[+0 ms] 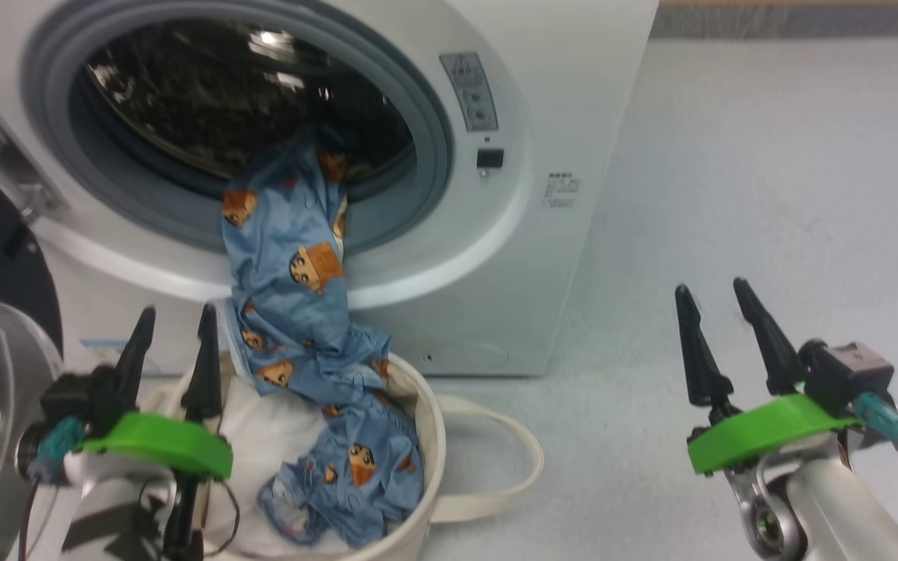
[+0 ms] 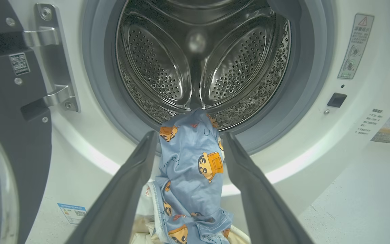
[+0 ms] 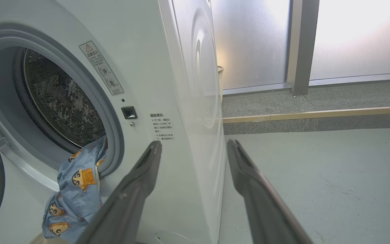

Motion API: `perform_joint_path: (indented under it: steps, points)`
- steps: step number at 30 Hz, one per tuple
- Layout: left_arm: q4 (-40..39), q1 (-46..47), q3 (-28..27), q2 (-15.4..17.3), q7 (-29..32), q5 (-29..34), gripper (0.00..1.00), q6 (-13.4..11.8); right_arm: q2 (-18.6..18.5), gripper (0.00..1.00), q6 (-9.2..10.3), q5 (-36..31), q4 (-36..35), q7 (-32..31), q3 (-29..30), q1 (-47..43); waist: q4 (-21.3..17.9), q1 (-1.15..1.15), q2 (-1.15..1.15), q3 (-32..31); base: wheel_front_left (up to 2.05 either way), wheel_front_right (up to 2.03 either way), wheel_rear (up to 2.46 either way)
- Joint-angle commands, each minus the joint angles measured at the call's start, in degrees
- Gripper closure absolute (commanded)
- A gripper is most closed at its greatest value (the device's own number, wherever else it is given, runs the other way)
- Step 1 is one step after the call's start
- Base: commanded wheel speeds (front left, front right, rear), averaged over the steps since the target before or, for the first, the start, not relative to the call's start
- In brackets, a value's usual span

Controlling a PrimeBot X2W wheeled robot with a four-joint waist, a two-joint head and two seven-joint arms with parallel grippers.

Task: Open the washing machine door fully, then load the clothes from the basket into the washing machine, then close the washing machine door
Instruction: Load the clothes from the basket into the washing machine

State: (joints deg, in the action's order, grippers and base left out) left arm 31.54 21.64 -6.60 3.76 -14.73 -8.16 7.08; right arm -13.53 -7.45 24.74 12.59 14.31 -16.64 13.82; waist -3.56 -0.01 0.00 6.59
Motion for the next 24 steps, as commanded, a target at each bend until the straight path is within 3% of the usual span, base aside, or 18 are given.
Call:
perform_joint_path:
  steps: [1, 9, 24]
  points:
    - [-3.07, 0.24, -2.49, 1.51, -0.27, 0.68, 0.00, 0.11, -1.00, 0.00, -0.03, -0.60, -1.43, 0.69, -0.55, -0.33, 0.31, 0.01, 0.00, -2.42, 0.00, 0.00, 0.00]
    - [-7.14, -5.01, -5.84, 1.02, -0.27, 1.16, 0.00, -0.06, 0.10, 0.00, -0.03, -2.78, -2.02, 0.69, 1.56, -1.95, -0.12, 0.01, 0.00, -4.09, 0.00, 0.00, 0.00]
    - [-8.78, -5.20, -7.73, 0.23, -0.27, 1.18, 0.00, 0.20, 0.44, 0.00, -0.03, -2.78, -2.05, 0.69, 1.35, -1.95, -0.46, 0.01, 0.00, -3.11, 0.00, 0.00, 0.00]
